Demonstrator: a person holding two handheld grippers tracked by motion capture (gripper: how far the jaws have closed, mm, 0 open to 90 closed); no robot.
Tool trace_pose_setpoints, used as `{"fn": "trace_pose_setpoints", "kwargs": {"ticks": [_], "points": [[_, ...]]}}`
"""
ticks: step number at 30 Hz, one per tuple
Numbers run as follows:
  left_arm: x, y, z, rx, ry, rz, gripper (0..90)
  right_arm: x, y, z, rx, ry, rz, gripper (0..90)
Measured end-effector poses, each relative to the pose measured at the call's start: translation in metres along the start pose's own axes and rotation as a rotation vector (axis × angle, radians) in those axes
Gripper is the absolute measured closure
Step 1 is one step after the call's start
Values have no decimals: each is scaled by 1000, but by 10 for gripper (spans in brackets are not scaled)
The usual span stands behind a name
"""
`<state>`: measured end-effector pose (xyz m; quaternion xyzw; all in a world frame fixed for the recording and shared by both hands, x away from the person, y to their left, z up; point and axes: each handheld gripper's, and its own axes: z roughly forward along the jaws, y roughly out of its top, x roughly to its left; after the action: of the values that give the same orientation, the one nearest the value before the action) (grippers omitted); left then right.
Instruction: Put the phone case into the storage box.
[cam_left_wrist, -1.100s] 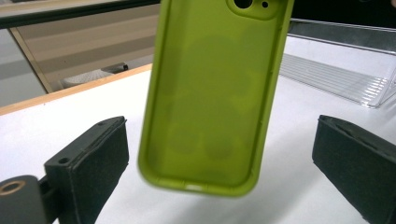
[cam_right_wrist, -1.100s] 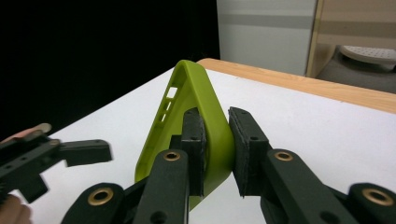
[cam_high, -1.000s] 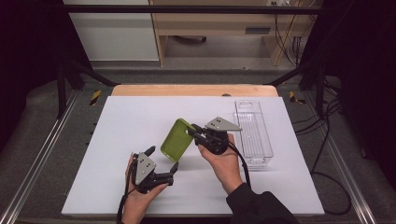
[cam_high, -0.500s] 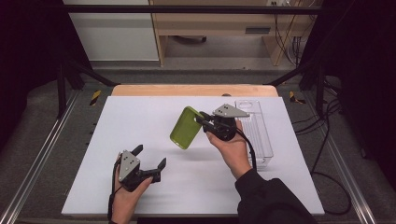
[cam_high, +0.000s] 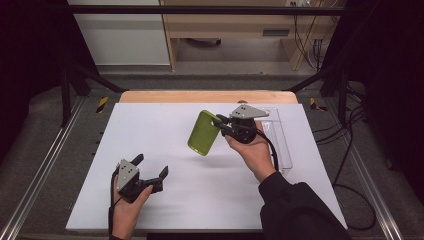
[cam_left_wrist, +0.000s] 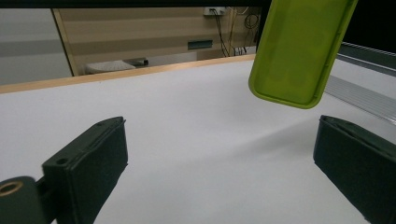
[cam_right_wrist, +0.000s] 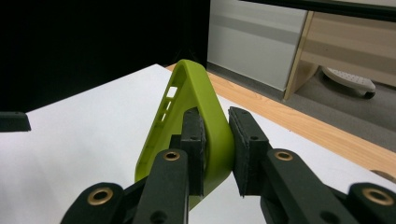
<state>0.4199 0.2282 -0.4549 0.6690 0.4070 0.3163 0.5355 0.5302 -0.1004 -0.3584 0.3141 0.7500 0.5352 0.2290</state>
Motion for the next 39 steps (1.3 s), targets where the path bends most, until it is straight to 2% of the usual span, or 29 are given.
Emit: {"fn": "trace_pose_setpoints", "kwargs": {"ticks": [14, 26, 39], "points": [[2, -2, 0, 6, 3, 0, 18, -13, 10, -20, 6, 12, -82, 765], [2, -2, 0, 4, 3, 8, 18, -34, 16, -39, 5, -20, -85, 765], [1, -3, 0, 11, -1, 11, 18, -58, 28, -64, -25, -67, -78, 766]]}}
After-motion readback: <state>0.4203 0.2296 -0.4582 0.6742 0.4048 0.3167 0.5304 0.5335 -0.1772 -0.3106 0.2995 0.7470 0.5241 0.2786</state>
